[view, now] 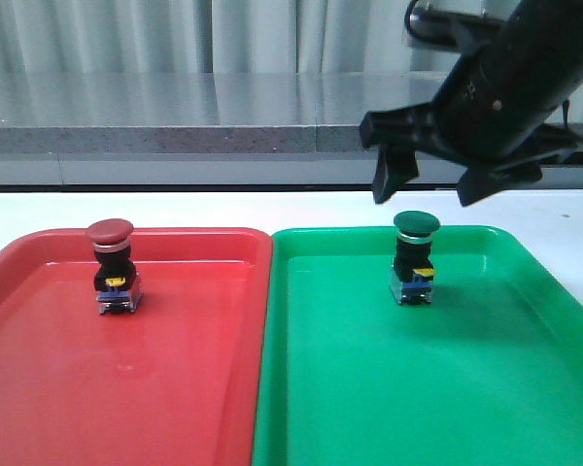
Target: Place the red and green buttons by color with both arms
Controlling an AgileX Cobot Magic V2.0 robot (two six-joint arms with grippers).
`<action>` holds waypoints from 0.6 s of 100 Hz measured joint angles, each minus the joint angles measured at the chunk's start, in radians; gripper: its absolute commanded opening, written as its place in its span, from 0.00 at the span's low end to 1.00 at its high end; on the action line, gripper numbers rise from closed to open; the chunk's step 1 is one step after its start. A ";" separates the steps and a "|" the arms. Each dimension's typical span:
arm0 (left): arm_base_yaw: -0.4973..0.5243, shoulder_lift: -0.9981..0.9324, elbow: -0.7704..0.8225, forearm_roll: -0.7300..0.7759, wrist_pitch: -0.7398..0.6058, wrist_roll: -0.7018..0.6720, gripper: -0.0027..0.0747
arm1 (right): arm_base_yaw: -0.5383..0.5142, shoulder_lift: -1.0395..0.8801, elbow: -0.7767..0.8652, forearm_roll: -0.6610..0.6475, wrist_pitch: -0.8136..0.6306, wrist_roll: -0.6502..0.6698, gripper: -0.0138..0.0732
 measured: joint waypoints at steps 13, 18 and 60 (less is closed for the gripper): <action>0.000 0.000 0.000 0.000 0.000 0.000 0.01 | 0.000 -0.094 0.000 -0.014 -0.008 0.000 0.85; 0.000 0.000 0.000 0.000 0.000 0.000 0.01 | 0.000 -0.130 0.000 -0.030 -0.008 0.000 0.85; 0.000 0.000 0.000 0.000 0.000 0.000 0.01 | -0.132 -0.445 0.052 -0.205 0.105 0.000 0.85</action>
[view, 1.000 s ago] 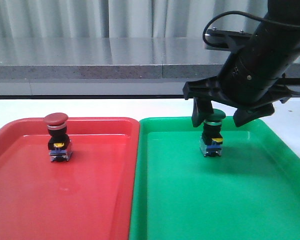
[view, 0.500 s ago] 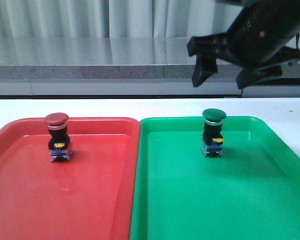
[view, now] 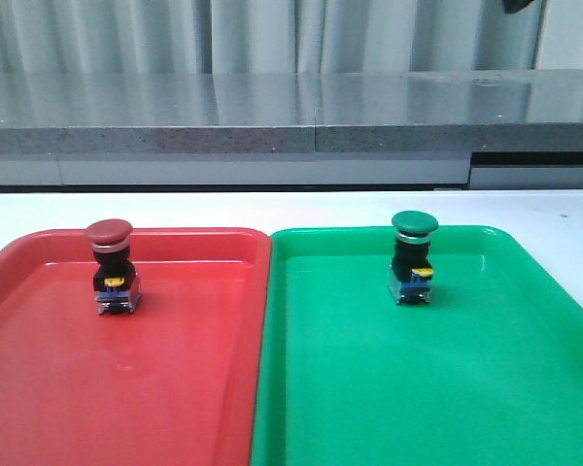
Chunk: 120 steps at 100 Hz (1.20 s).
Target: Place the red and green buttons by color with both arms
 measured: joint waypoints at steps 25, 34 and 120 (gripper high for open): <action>0.000 0.000 0.000 0.000 0.000 0.000 0.01 | -0.100 -0.283 0.204 -0.025 0.016 0.000 0.85; 0.000 0.000 0.000 0.000 0.000 0.000 0.01 | -0.118 -0.385 0.272 -0.025 0.023 0.000 0.85; 0.000 0.000 0.000 0.000 0.000 0.000 0.01 | -0.122 -0.946 0.544 -0.045 0.130 0.000 0.77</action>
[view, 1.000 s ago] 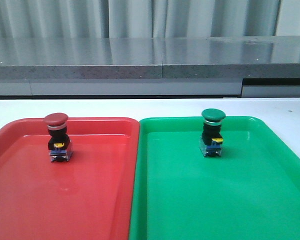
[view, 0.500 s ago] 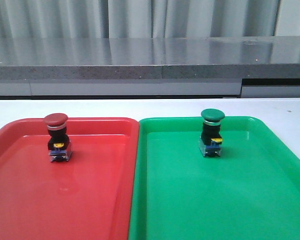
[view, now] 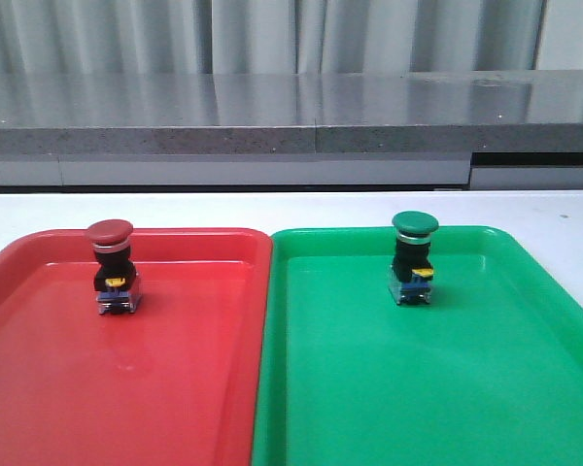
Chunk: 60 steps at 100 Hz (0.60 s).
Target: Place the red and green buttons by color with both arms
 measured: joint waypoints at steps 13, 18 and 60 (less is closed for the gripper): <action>0.000 0.000 0.000 0.000 0.000 0.000 0.01 | 0.000 0.000 0.000 -0.006 0.000 0.000 0.52; 0.000 0.000 0.000 0.000 0.000 0.000 0.01 | 0.000 0.000 0.000 -0.006 0.000 0.000 0.40; 0.000 0.000 0.000 0.000 0.000 0.000 0.01 | 0.000 0.000 0.000 -0.008 0.000 0.000 0.08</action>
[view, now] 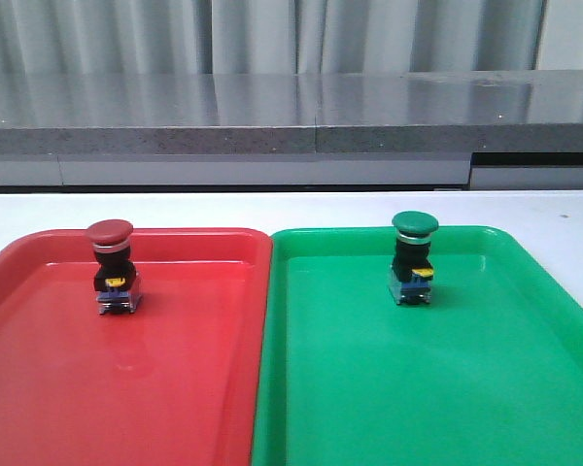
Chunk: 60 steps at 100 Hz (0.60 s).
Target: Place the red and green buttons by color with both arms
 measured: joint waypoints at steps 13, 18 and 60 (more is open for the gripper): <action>0.000 0.000 0.000 0.000 0.000 0.000 0.01 | 0.000 0.000 0.000 0.000 0.000 0.000 0.08; 0.000 0.000 0.000 0.000 0.000 0.000 0.01 | 0.000 0.000 0.000 0.000 0.000 0.000 0.08; 0.000 0.000 0.000 0.000 0.000 0.000 0.01 | 0.000 0.000 0.002 -0.011 -0.002 0.000 0.08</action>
